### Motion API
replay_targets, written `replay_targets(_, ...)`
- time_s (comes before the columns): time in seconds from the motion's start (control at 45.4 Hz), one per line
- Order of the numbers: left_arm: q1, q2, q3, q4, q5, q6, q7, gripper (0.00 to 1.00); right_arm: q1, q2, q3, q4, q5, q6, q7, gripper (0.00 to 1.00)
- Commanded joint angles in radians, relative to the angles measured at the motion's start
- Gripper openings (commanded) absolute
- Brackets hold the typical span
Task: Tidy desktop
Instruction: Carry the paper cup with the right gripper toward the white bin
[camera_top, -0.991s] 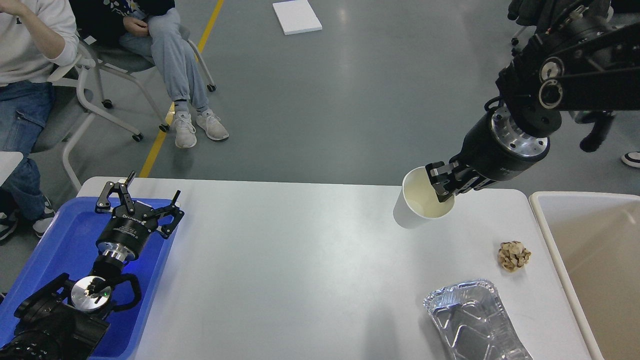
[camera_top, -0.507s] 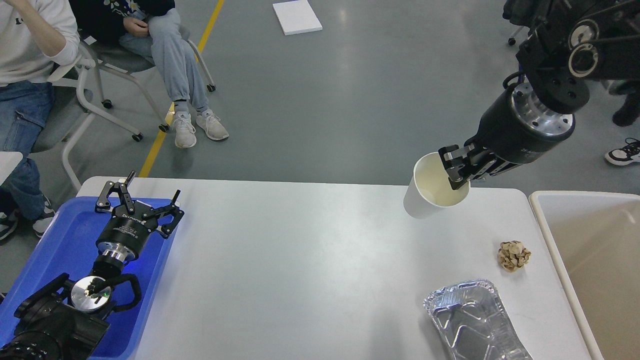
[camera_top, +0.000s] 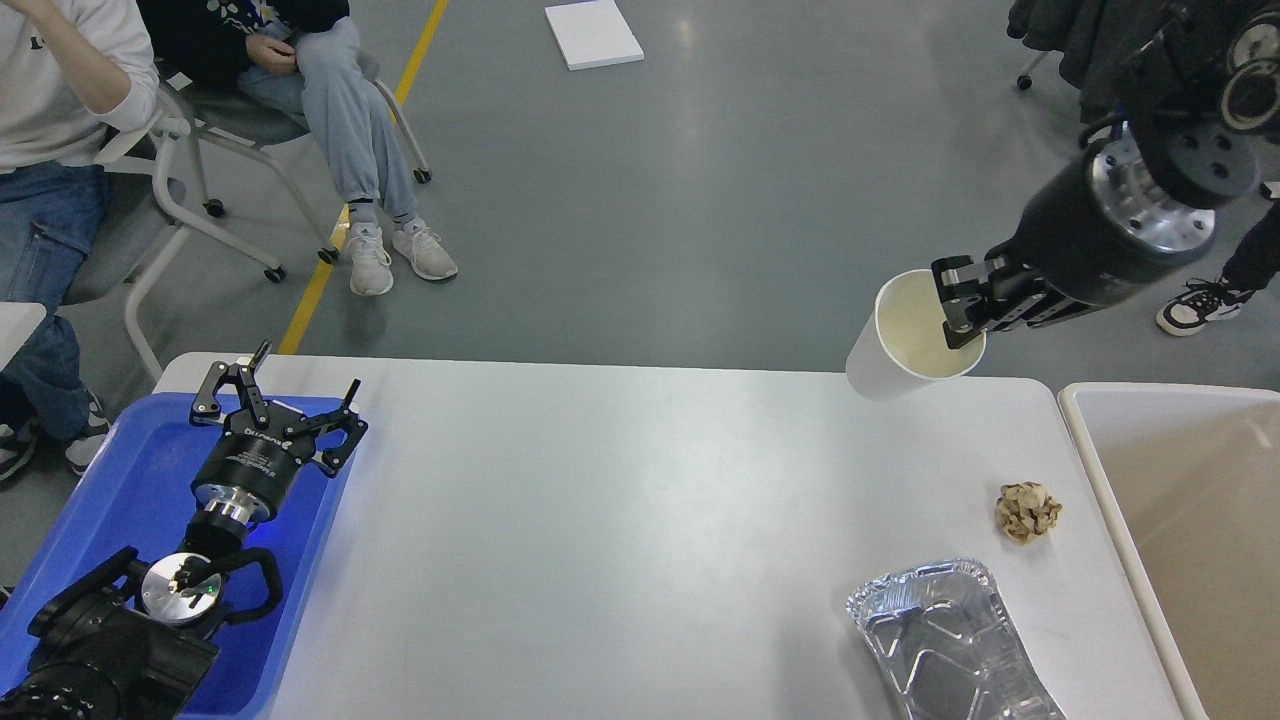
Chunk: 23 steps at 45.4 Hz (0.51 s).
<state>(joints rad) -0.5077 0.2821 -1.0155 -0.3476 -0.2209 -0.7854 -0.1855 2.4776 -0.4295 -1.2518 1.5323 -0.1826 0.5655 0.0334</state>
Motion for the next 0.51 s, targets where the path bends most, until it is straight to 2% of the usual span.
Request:
replay_targets(0.0,0.000,0.000,0.000,-0.001,0.000,0.000,0.000,1.00,-0.016,-0.132,-0.043,-0.017,0.006,-0.052,0.000,0.00)
replay_targets(0.286,0.000,0.000,0.000,0.001,0.000,0.000,0.000,1.00,-0.127,-0.391,-0.005,-0.089,0.008,-0.065,0.002,0.00)
replay_targets(0.484,0.000,0.000,0.000,0.001,0.000,0.000,0.000,1.00,-0.249,-0.549,0.101,-0.170,0.008,-0.064,0.000,0.00)
